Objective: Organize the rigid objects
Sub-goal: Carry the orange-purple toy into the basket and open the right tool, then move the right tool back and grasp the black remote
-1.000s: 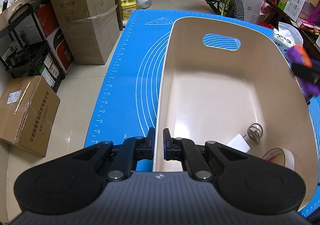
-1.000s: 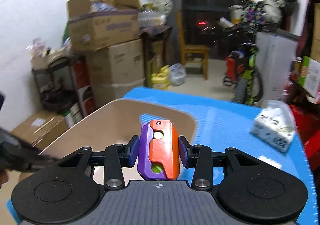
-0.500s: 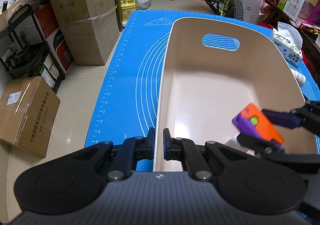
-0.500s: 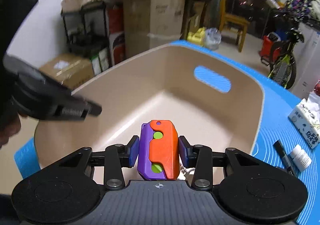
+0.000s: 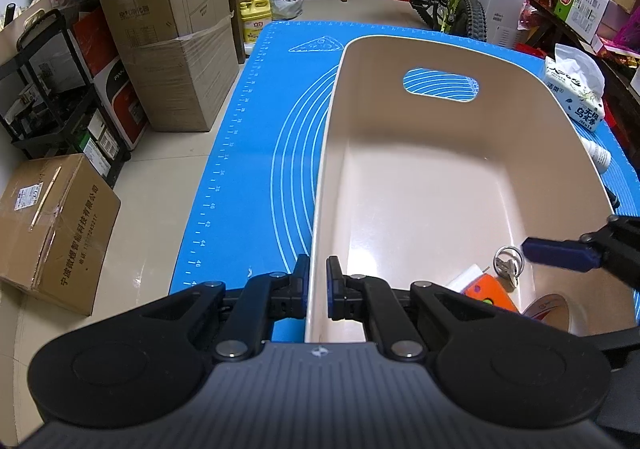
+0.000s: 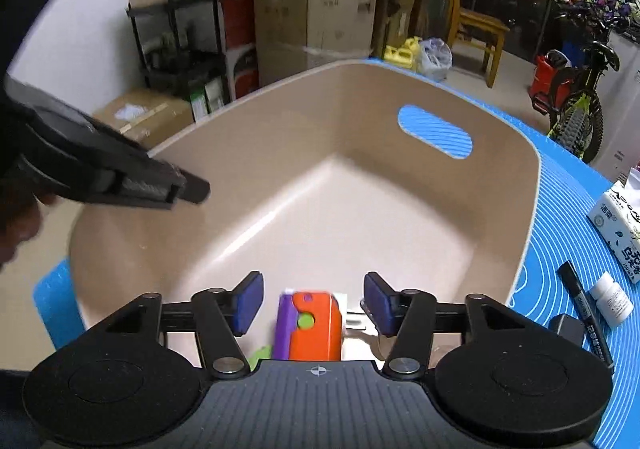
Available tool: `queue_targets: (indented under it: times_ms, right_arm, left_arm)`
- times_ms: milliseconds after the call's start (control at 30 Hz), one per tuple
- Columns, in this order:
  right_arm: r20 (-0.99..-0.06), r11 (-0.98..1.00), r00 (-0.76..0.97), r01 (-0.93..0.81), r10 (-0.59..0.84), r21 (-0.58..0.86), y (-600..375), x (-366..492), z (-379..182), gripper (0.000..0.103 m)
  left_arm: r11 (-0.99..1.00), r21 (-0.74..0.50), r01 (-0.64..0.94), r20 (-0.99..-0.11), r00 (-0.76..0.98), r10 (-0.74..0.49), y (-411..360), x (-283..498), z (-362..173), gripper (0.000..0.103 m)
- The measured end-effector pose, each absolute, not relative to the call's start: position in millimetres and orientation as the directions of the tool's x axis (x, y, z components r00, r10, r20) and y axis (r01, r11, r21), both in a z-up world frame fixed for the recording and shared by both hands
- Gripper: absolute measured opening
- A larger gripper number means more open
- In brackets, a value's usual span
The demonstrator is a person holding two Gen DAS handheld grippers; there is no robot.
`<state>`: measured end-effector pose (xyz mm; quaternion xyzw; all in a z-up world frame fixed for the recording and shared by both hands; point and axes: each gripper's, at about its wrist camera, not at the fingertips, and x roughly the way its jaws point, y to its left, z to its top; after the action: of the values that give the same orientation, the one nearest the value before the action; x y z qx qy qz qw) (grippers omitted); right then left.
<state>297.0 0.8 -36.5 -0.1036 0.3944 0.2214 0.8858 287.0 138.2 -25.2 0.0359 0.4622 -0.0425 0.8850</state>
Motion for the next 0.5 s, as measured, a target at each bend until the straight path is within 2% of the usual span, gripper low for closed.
queue_targets:
  times_ms: [100, 267, 500]
  right_arm:
    - [-0.698, 0.890, 0.642, -0.456, 0.318, -0.014, -9.1, 290.9, -24.2, 0.071]
    - [-0.614, 0.925, 0.730, -0.380, 0.301, 0.001, -42.4, 285.0, -0.9, 0.073]
    - [-0.557, 0.976, 0.811, -0.218, 0.179, -0.004, -96.6, 282.3, 5.7, 0.074]
  left_arm:
    - [0.994, 0.025, 0.108, -0.822, 0.568, -0.042, 138.2, 287.1, -25.5, 0.008]
    - [0.994, 0.021, 0.108, -0.821, 0.569, -0.045, 138.8, 287.7, -25.0, 0.008]
    - [0.994, 0.019, 0.108, -0.821, 0.569, -0.046, 139.5, 287.3, -24.6, 0.008]
